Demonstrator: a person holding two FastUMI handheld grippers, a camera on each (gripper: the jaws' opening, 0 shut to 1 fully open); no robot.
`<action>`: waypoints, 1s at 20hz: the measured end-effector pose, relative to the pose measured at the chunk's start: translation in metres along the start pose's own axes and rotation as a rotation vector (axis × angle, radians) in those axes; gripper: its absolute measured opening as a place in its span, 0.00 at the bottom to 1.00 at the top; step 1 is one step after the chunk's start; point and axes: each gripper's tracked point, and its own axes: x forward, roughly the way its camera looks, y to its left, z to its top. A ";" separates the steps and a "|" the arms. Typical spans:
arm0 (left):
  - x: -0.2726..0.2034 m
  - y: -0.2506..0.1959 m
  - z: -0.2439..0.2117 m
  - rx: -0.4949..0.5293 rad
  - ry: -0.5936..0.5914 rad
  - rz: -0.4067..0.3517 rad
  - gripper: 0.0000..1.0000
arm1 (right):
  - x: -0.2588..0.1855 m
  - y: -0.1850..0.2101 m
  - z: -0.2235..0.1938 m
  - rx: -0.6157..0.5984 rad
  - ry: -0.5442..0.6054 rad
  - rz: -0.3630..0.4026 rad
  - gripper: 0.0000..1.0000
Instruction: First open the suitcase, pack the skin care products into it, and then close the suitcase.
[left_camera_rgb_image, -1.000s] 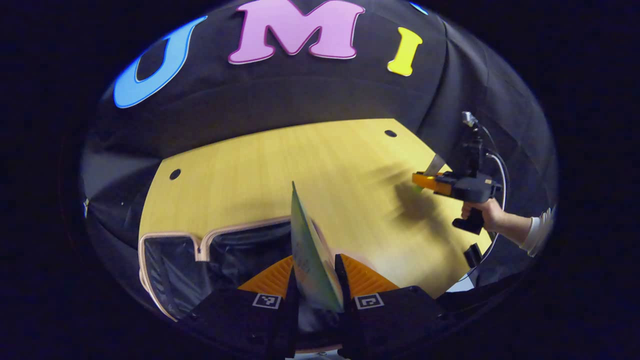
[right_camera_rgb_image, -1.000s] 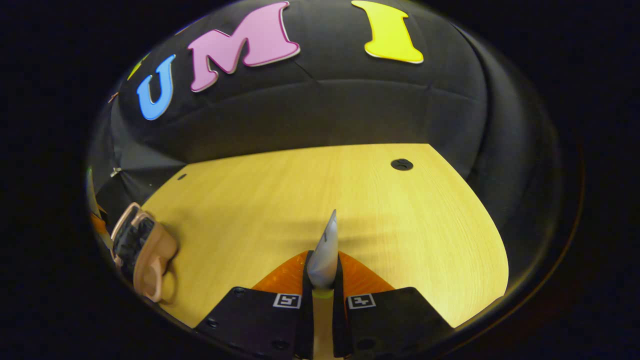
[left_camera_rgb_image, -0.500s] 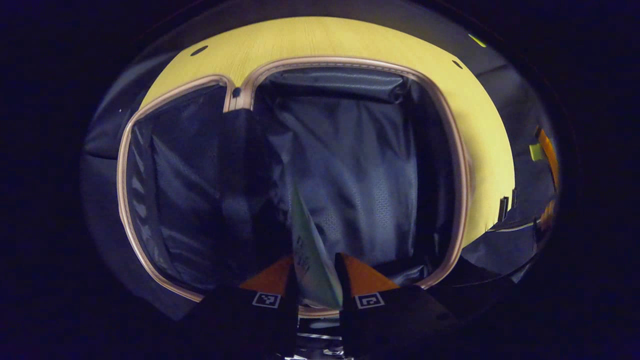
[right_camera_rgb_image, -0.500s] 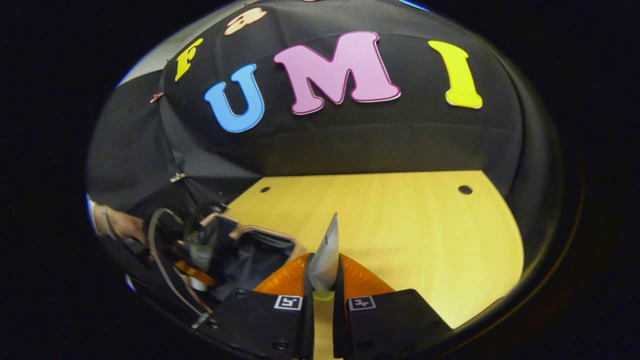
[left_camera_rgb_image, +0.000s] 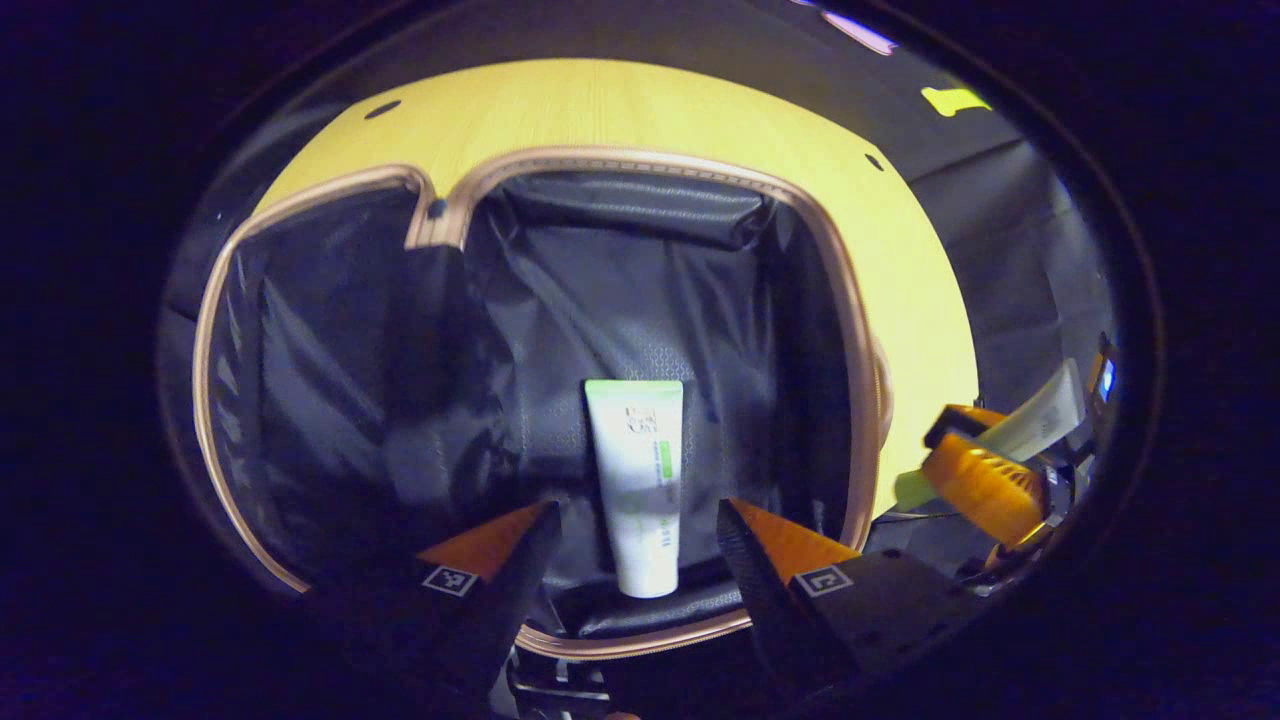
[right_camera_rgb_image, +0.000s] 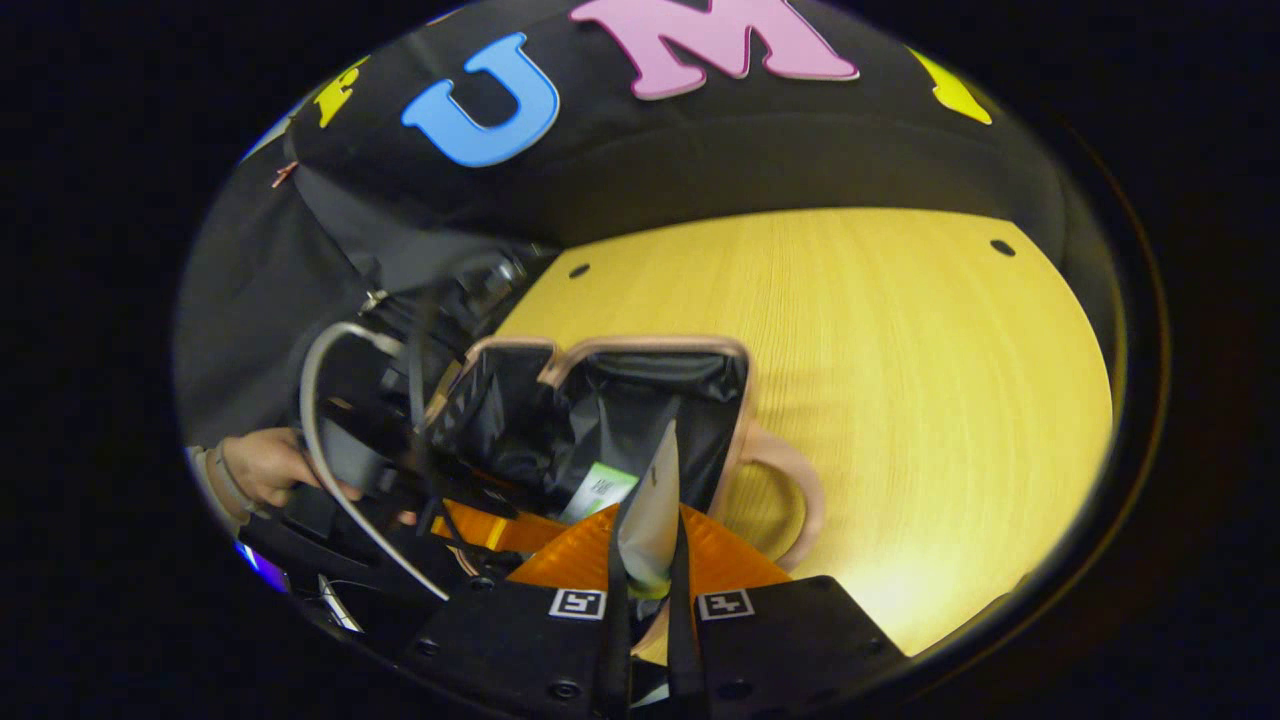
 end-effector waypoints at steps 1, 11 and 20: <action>-0.015 0.003 0.007 0.030 -0.065 -0.010 0.97 | 0.008 0.005 -0.008 0.007 0.041 -0.007 0.18; -0.144 0.187 -0.010 -0.256 -0.347 0.117 0.97 | 0.066 0.009 -0.084 0.123 0.397 -0.128 0.21; -0.180 0.320 -0.022 -0.726 -0.496 0.078 0.96 | -0.015 0.074 -0.022 -0.027 0.124 0.061 0.97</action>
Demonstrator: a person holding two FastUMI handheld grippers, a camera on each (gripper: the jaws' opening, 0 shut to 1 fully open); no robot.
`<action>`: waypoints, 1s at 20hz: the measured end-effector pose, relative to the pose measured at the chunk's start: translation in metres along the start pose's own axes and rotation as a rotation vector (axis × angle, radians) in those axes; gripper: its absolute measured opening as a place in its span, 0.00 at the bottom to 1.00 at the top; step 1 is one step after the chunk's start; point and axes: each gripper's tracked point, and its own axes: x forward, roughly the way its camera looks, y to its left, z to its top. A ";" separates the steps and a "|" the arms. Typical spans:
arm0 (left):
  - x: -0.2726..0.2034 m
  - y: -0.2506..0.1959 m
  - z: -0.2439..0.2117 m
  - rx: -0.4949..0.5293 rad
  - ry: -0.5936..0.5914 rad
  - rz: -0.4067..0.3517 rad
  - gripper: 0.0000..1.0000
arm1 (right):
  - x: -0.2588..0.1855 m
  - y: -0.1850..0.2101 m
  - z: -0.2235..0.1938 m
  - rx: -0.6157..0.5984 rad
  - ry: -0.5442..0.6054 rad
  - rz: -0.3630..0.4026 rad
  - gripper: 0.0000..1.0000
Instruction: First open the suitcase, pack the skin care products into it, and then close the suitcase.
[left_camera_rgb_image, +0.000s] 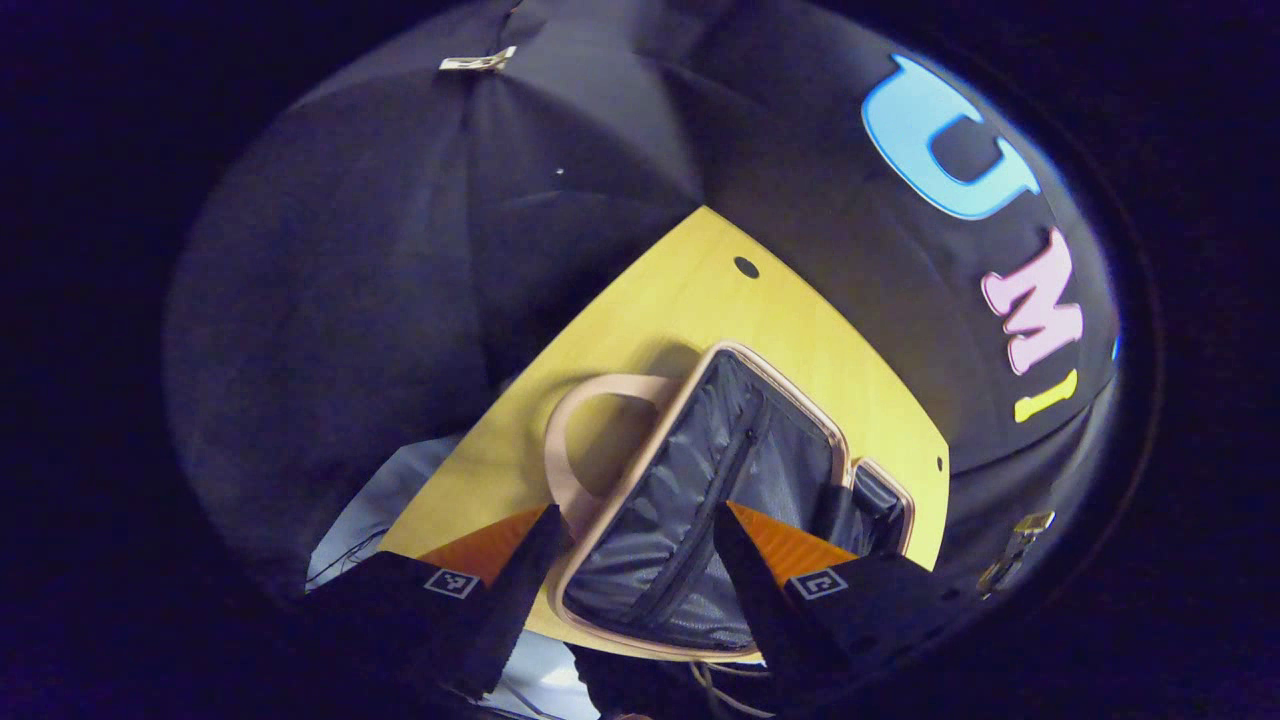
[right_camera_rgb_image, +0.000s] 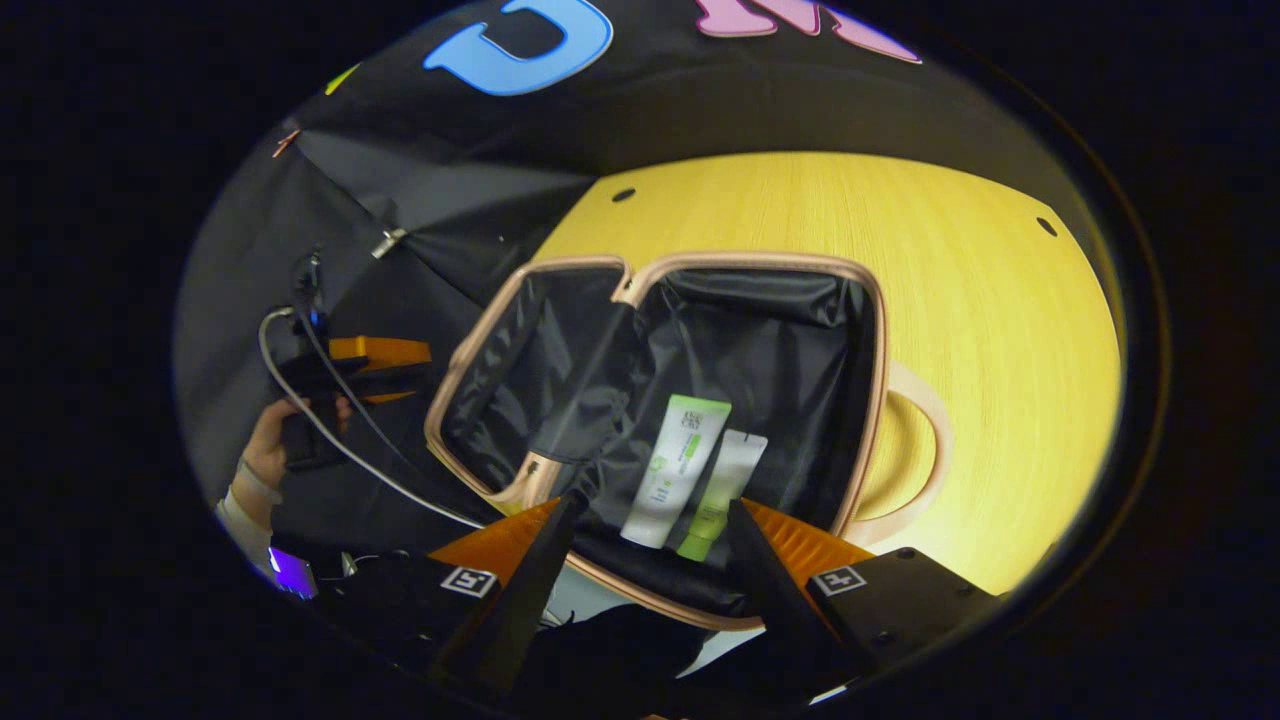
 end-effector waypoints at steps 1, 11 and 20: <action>0.006 0.008 0.015 -0.028 -0.012 0.013 0.96 | -0.009 -0.006 0.001 -0.003 -0.008 -0.006 0.98; 0.098 0.038 -0.009 -0.039 0.248 0.131 0.95 | -0.053 -0.048 0.010 0.090 -0.070 -0.110 0.97; 0.057 0.008 0.002 0.174 0.216 0.103 0.07 | -0.068 -0.031 0.008 0.102 -0.074 -0.043 0.98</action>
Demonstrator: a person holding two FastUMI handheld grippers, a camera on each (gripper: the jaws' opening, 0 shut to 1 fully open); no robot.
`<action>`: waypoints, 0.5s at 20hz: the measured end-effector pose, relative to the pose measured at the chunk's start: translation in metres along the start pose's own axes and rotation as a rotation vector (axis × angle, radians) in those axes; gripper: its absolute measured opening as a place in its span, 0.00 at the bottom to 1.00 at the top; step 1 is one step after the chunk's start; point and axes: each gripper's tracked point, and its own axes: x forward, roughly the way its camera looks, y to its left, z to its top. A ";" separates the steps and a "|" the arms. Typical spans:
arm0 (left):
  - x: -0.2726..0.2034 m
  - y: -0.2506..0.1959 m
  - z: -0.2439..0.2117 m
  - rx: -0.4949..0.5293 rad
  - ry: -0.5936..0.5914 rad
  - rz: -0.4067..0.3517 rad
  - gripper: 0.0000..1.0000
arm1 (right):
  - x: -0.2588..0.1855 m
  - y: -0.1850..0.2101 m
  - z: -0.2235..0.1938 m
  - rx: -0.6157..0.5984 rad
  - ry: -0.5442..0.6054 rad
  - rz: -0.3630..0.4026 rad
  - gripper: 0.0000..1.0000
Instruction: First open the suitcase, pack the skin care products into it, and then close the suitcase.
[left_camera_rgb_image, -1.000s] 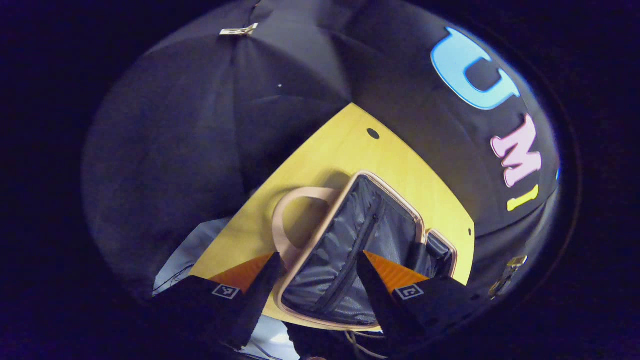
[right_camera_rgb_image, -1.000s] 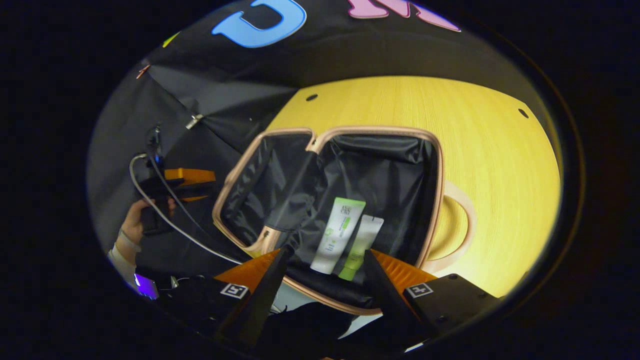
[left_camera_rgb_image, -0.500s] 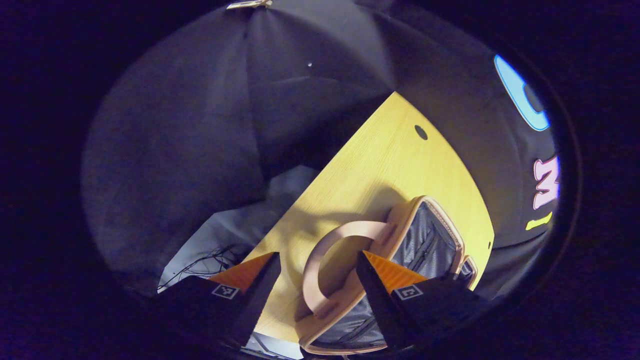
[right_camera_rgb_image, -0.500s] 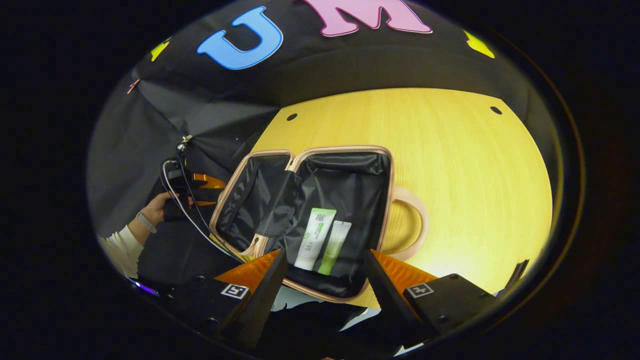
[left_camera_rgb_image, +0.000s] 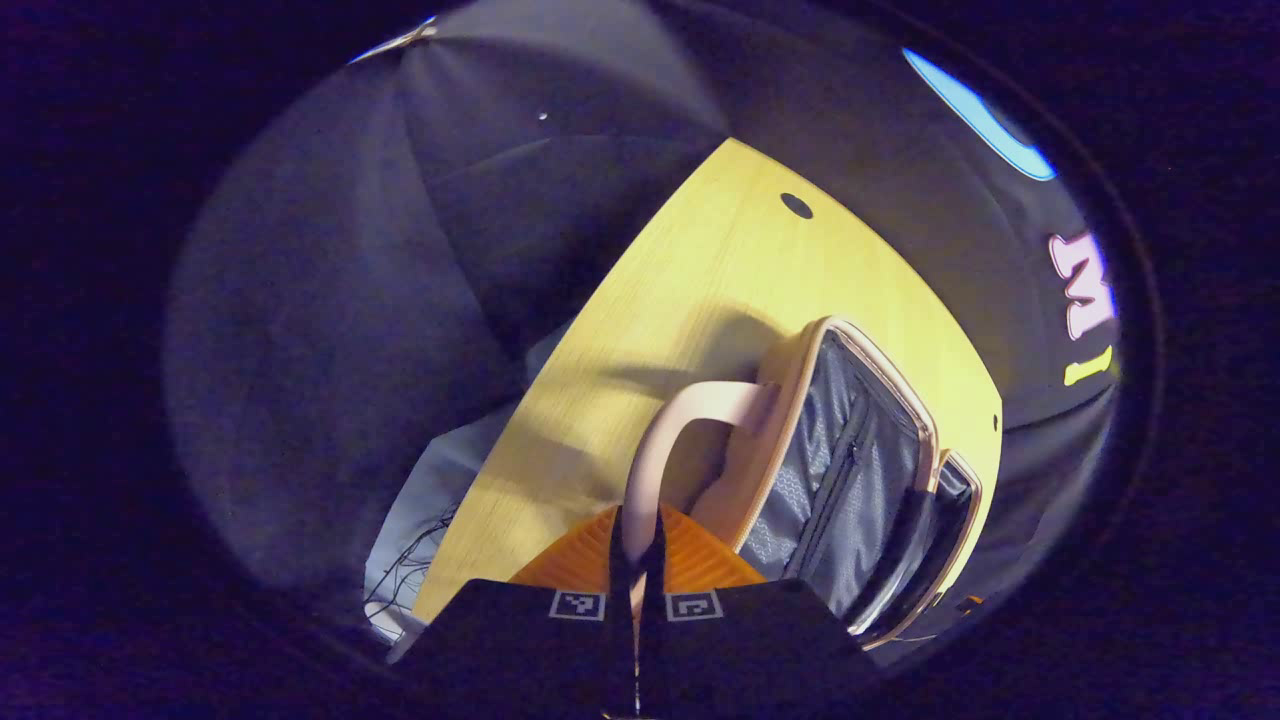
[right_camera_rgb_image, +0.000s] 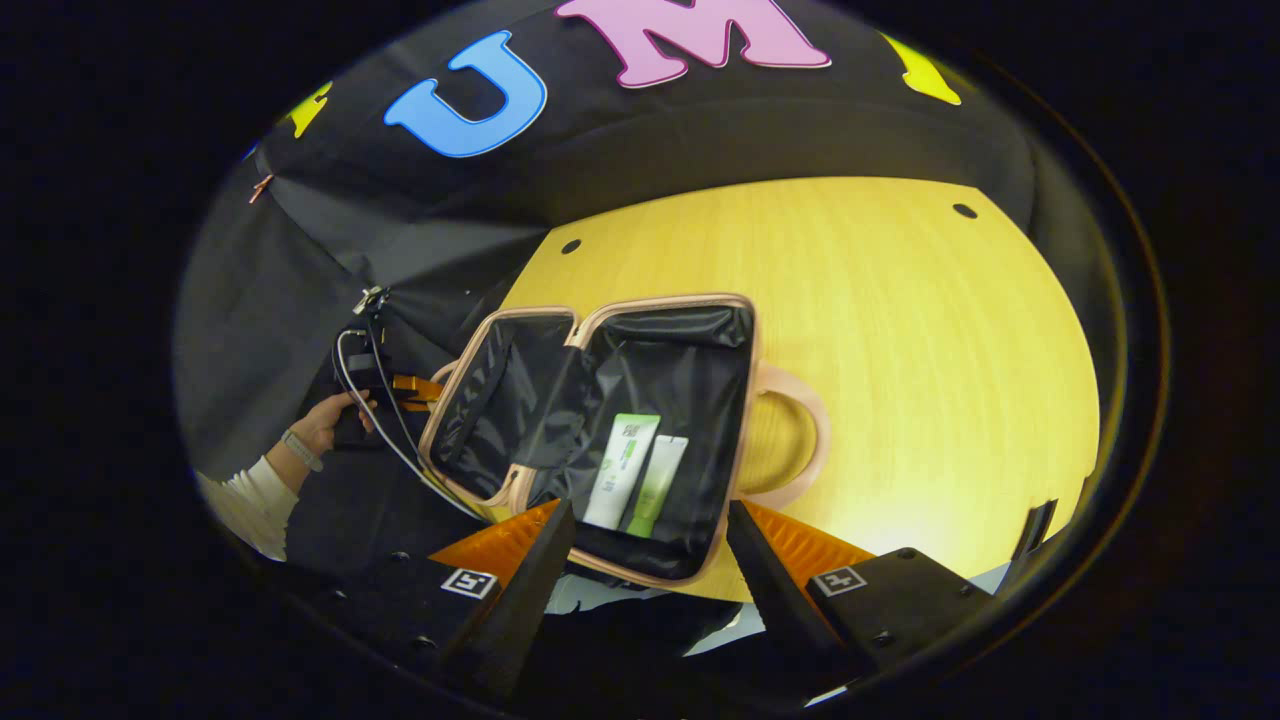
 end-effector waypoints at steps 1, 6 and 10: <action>-0.013 -0.008 0.006 0.018 -0.030 -0.007 0.07 | 0.000 0.005 0.007 -0.020 -0.007 0.023 0.97; -0.093 -0.070 0.018 0.142 -0.174 -0.098 0.06 | -0.017 0.036 0.033 -0.096 -0.090 0.136 0.98; -0.161 -0.164 0.014 0.184 -0.271 -0.272 0.06 | -0.047 0.030 0.029 -0.154 -0.105 0.184 0.97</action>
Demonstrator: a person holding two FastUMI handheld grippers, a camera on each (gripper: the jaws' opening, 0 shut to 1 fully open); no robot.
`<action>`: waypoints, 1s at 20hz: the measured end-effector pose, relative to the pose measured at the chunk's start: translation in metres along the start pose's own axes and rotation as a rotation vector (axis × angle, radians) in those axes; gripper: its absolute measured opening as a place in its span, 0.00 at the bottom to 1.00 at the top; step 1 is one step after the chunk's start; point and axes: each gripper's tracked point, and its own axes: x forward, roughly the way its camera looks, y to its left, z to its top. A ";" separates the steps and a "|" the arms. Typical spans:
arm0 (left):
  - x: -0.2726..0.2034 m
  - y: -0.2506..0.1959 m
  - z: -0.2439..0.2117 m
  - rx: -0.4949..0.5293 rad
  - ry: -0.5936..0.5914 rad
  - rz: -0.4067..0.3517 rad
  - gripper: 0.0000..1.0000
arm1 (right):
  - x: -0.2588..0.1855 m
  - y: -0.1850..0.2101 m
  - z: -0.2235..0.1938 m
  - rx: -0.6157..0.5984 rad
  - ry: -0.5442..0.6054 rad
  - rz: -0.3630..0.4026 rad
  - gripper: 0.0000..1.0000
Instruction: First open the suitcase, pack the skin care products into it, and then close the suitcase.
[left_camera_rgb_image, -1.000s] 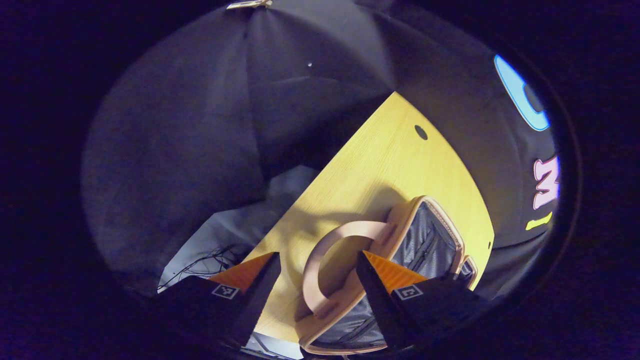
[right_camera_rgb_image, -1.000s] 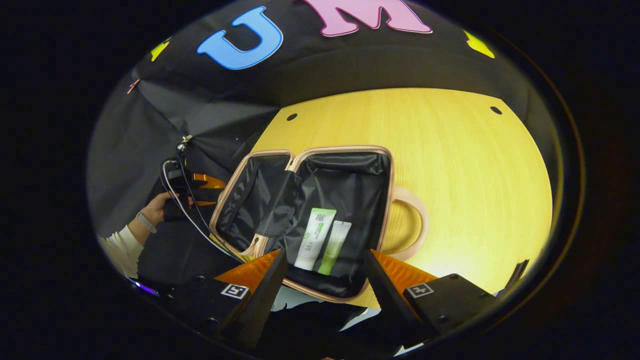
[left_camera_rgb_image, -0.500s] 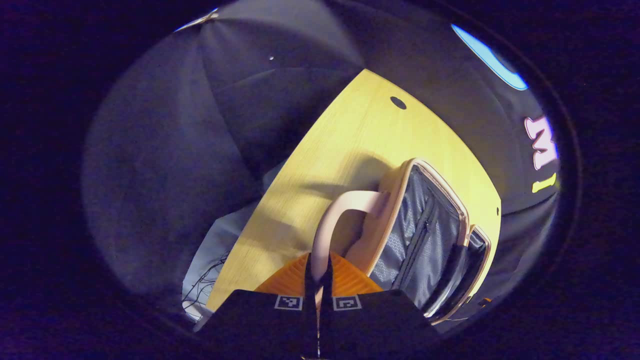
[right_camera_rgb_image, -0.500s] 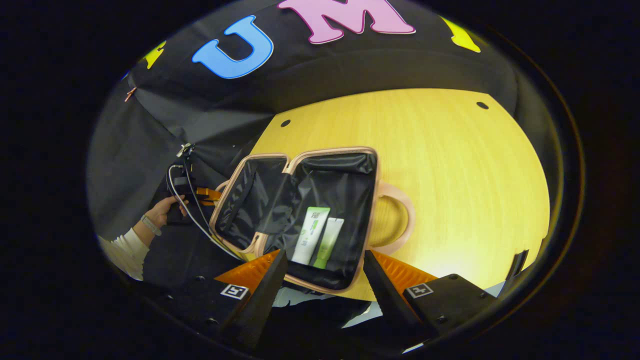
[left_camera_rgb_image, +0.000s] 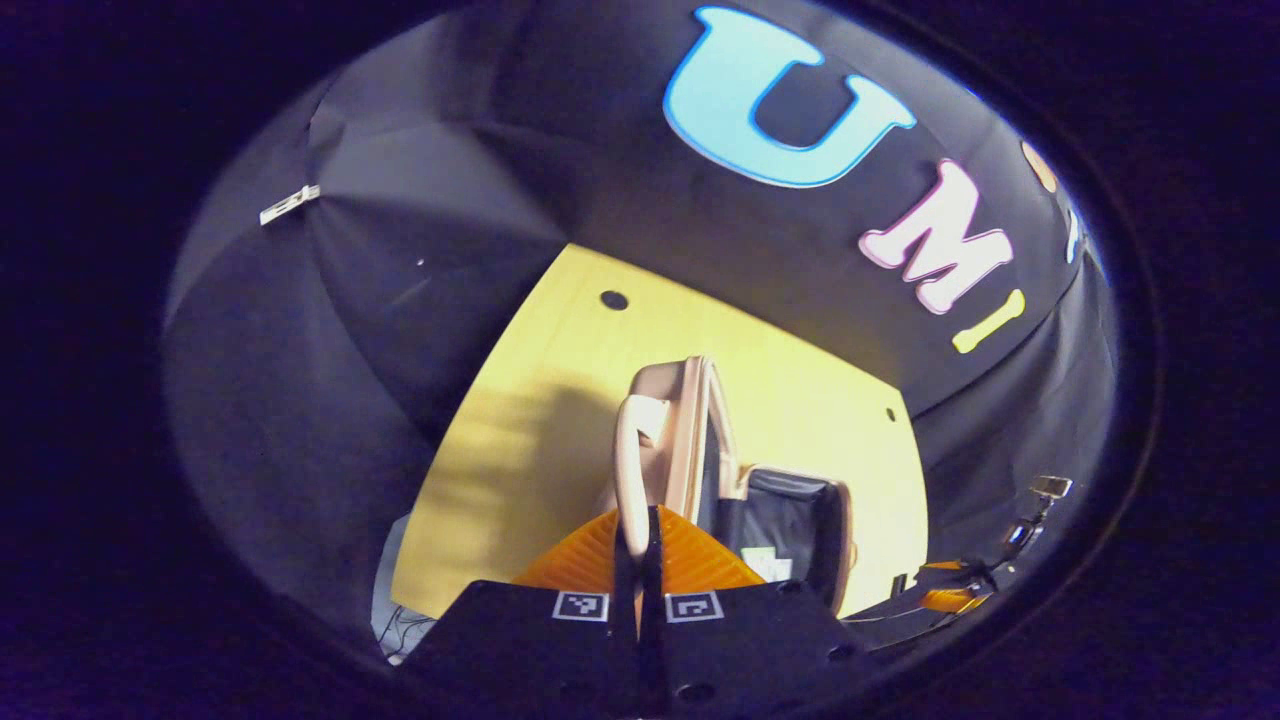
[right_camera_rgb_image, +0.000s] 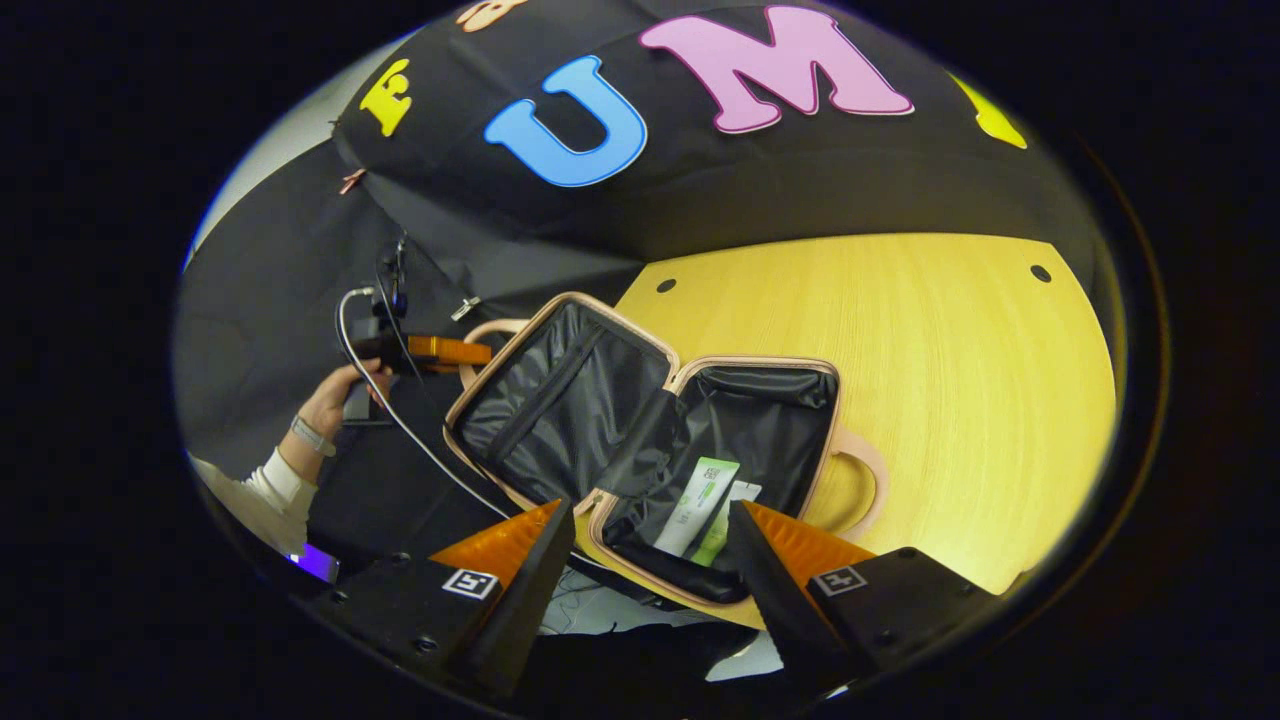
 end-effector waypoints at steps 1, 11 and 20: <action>-0.008 -0.032 0.004 0.009 -0.021 -0.057 0.06 | -0.009 -0.006 -0.003 -0.021 0.007 -0.009 0.97; 0.071 -0.285 -0.113 0.300 0.184 -0.314 0.06 | -0.106 -0.081 -0.025 0.073 -0.082 -0.079 0.97; 0.155 -0.337 -0.220 0.519 0.418 -0.108 0.10 | -0.176 -0.156 -0.054 0.143 -0.133 -0.184 0.97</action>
